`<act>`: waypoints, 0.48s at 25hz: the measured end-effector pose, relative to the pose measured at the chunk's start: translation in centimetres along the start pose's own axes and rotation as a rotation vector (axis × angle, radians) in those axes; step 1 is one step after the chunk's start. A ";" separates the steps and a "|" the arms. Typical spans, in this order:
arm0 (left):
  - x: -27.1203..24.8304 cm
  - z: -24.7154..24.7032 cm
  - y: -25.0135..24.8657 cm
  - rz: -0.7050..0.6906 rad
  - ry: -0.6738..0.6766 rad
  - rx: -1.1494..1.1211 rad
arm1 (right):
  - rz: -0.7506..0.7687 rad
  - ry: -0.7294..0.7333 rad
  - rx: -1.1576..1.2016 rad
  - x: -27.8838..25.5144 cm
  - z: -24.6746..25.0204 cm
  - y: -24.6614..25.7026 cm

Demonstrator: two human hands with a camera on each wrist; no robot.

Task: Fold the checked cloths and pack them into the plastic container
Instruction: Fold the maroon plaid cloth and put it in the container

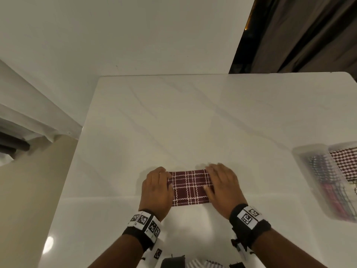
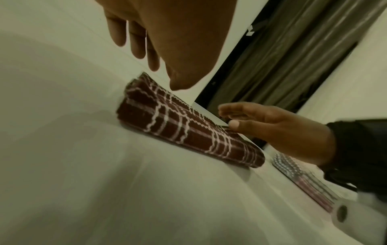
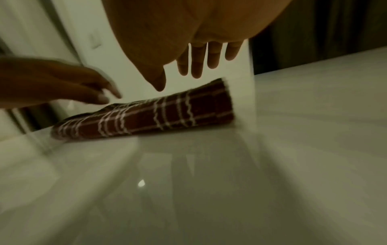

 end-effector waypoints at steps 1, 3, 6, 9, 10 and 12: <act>-0.2 -0.7 -0.8 -0.072 0.070 0.005 | 0.099 0.089 -0.038 0.0 -1.4 1.1; -1.0 -2.4 -2.0 -0.189 0.223 0.052 | 0.230 0.260 -0.152 0.0 -4.2 2.3; -1.9 -4.0 -1.8 -0.214 0.320 0.114 | 0.175 0.360 -0.208 0.1 -5.6 1.7; -2.1 -3.9 -0.4 -0.213 0.350 0.186 | 0.091 0.362 -0.191 -0.3 -3.8 -0.9; -2.2 -3.8 -0.1 -0.217 0.359 0.193 | 0.085 0.359 -0.212 -0.5 -2.8 -1.7; -2.1 -3.8 0.1 -0.221 0.363 0.183 | 0.076 0.407 -0.231 -0.9 -1.3 -2.9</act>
Point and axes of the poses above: each hand's wrist, its own x-axis towards the middle knuckle, its own z-axis out of the back of the hand, y = z × x, the point moved 2 cm from there along x, towards the middle knuckle, and after that the axes turned 15 degrees about x, right-handed, at the moved point
